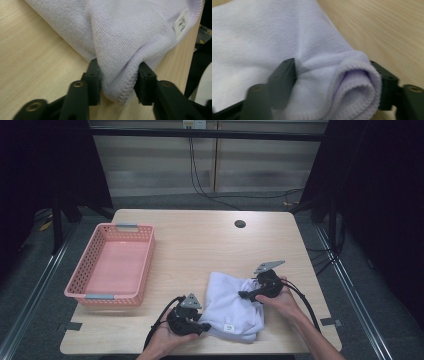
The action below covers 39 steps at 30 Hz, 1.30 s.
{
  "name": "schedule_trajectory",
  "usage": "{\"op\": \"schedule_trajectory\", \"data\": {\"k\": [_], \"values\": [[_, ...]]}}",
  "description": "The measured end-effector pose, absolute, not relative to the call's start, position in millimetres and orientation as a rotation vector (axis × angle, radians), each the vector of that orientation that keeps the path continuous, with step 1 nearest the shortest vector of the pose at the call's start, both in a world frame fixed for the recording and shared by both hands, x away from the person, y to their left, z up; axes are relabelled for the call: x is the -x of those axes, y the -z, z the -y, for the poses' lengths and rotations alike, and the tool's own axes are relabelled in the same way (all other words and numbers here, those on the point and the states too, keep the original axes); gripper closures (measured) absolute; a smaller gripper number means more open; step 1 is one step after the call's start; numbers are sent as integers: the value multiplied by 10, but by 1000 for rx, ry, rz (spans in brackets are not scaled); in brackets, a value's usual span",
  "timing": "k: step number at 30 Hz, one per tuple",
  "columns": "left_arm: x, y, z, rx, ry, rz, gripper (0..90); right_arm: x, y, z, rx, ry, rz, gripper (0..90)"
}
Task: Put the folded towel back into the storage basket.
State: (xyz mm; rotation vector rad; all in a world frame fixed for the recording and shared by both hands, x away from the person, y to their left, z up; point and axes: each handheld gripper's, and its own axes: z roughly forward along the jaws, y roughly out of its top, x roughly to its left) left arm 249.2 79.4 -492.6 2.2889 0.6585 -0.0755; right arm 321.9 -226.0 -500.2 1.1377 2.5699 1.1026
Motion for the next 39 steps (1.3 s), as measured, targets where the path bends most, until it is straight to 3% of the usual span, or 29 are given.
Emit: {"op": "schedule_trajectory", "data": {"k": [2,5,8,18,39], "values": [[-2513,4930,-793,-2278,94,-667,677,-3205,4992,2248,-1133,-1097,-2578,358],[-2523,4918,-795,-2280,100,-654,716,-3195,4998,2232,-1133,-1147,-2587,494],[-2505,4903,-786,-2278,116,-638,733,-3195,4997,2210,-1136,-1168,-2604,548],[-2466,4860,-833,-2222,157,-643,736,-3216,4978,2160,-1206,-1227,-2577,642],[-2570,4365,-1109,-2056,72,-631,740,-3484,4417,2034,-1180,-1390,-2478,677]]}}
